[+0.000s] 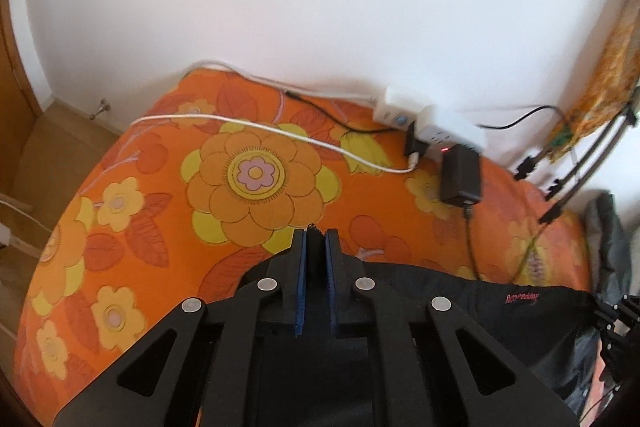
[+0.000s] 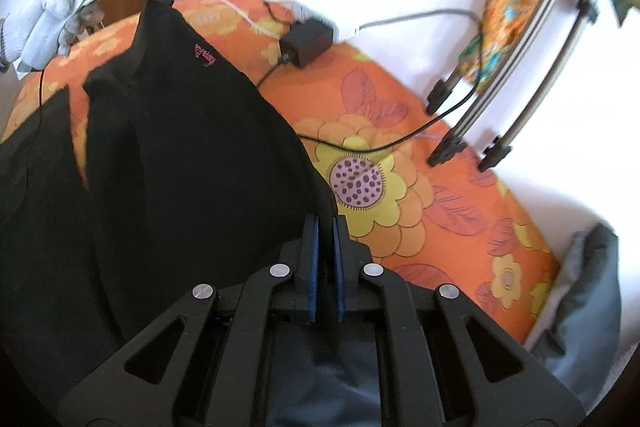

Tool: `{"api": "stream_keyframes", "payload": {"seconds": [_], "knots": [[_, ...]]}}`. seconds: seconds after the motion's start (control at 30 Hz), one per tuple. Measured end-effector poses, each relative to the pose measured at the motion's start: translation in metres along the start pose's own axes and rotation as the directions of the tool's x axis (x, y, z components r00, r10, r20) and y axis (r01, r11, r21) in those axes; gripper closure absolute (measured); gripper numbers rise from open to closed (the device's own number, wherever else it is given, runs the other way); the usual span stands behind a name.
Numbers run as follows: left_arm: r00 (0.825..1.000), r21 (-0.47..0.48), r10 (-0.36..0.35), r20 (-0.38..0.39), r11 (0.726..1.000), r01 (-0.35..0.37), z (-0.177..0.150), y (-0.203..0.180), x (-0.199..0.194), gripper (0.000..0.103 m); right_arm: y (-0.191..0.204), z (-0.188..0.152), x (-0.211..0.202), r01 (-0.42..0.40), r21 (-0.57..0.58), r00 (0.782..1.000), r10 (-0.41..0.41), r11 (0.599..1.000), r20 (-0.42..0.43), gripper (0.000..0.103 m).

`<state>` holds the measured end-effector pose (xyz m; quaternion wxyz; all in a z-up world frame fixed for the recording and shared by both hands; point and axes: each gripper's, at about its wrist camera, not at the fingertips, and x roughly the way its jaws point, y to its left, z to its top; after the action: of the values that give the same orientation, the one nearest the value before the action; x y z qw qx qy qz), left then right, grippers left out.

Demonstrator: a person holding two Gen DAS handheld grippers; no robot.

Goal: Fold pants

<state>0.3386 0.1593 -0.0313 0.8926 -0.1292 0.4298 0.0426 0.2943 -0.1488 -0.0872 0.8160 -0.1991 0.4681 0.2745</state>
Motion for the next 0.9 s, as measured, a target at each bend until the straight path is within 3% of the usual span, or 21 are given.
{"api": "stream_keyframes", "payload": {"seconds": [0.23,0.5,0.73,0.9], "knots": [[0.993,0.015,-0.069,0.091,0.998,0.068,-0.010,0.004,-0.077,0.096,0.026,0.001,-0.079,0.079,0.004,0.993,-0.079,0.997,0.091,0.097],[0.984,0.029,-0.119,0.134,0.993,0.117,-0.056,0.022,-0.149,0.096,0.079,-0.025,-0.180,0.116,0.004,0.977,-0.115,0.993,0.181,0.097],[0.988,0.035,-0.123,0.098,0.992,0.120,-0.127,0.055,-0.178,0.096,0.144,-0.064,-0.203,0.059,-0.018,0.987,-0.055,0.998,0.152,0.097],[0.993,0.027,-0.118,-0.004,0.993,0.118,-0.187,0.078,-0.174,0.096,0.194,-0.107,-0.191,-0.007,-0.047,0.998,0.010,0.999,0.065,0.097]]}}
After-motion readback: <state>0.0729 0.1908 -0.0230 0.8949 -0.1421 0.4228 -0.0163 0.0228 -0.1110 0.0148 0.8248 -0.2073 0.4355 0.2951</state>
